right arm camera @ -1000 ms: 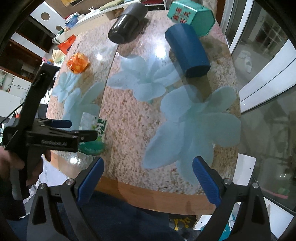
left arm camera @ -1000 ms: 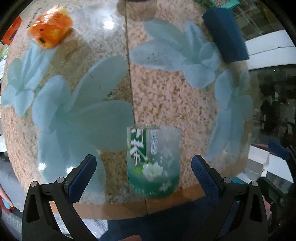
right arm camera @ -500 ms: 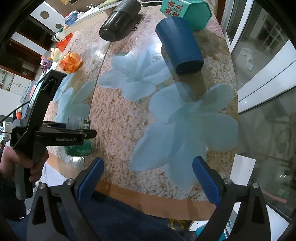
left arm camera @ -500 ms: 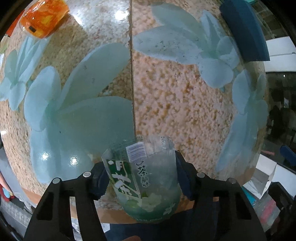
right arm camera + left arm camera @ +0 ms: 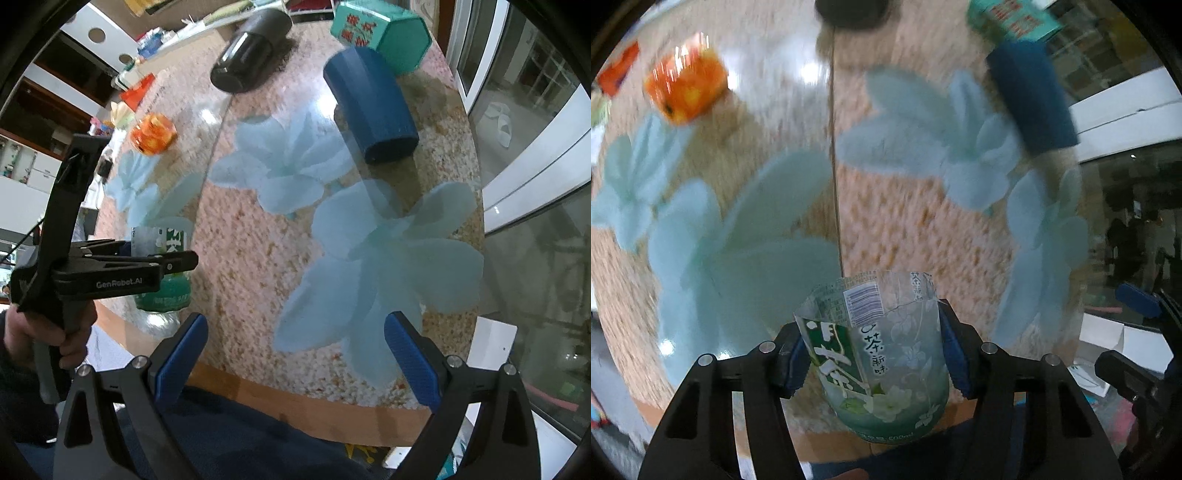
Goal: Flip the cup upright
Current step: 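Close the left gripper on the cup while the right gripper releases it, then rotate the cup upright with the left gripper and lower it to the table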
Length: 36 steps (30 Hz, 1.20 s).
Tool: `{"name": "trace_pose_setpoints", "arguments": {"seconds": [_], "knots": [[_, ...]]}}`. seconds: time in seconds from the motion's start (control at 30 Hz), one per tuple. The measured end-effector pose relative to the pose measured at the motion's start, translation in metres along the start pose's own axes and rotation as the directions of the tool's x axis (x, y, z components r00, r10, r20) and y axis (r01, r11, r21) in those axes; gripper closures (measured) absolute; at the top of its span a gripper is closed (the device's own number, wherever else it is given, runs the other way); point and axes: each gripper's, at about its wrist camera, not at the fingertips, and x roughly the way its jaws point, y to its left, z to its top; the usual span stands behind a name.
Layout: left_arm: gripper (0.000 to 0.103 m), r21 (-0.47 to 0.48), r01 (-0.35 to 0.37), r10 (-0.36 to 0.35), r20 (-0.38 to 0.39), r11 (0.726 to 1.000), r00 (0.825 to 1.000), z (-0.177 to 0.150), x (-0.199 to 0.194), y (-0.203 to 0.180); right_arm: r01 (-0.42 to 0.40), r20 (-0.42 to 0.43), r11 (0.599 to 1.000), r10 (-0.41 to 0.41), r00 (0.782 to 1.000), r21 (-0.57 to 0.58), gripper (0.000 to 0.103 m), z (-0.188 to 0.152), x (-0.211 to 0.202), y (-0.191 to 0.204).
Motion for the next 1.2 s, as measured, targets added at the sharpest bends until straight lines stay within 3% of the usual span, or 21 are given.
{"name": "trace_pose_setpoints", "arguments": {"seconds": [0.13, 0.27, 0.47, 0.7, 0.77, 0.9, 0.97, 1.07, 1.2], "knots": [[0.039, 0.064, 0.009, -0.017, 0.128, 0.998, 0.992, 0.001, -0.021, -0.004, -0.020, 0.043, 1.000, 0.020, 0.999, -0.012, 0.006, 0.008, -0.010, 0.005], [0.038, 0.131, -0.009, -0.024, 0.249, 0.991, 0.968, -0.003, -0.038, -0.008, -0.017, 0.078, 1.000, 0.018, 0.997, -0.023, 0.006, 0.018, -0.017, 0.009], [0.038, 0.202, -0.079, -0.015, 0.425, 0.976, 0.905, -0.006, -0.055, -0.012, -0.006, 0.092, 1.000, 0.008, 0.996, -0.018, 0.006, 0.028, -0.019, 0.009], [0.038, 0.231, -0.133, -0.042, 0.624, 0.964, 0.780, -0.013, -0.068, -0.017, -0.029, 0.089, 0.999, 0.032, 0.996, -0.027, 0.006, 0.031, -0.008, 0.013], [0.038, 0.229, -0.188, -0.020, 0.684, 0.955, 0.730, -0.018, -0.067, -0.020, -0.037, 0.084, 0.999, 0.040, 0.996, -0.032, 0.006, 0.031, -0.004, 0.014], [0.038, 0.214, -0.241, 0.004, 0.739, 0.947, 0.674, -0.022, -0.058, -0.020, -0.044, 0.068, 0.998, 0.047, 0.997, -0.035, 0.006, 0.034, 0.007, 0.016], [0.038, 0.208, -0.254, 0.014, 0.747, 0.945, 0.665, -0.023, -0.050, -0.019, -0.040, 0.065, 0.999, 0.042, 0.997, -0.031, 0.006, 0.035, 0.010, 0.016], [0.038, 0.218, -0.231, -0.004, 0.735, 0.948, 0.678, -0.023, -0.035, -0.013, -0.057, 0.083, 0.998, 0.059, 0.995, -0.019, 0.006, 0.036, 0.013, 0.014], [0.038, 0.241, -0.236, -0.019, 0.735, 0.942, 0.677, -0.027, -0.020, -0.013, -0.092, 0.090, 0.996, 0.092, 0.992, -0.004, 0.006, 0.036, 0.017, 0.011]]}}
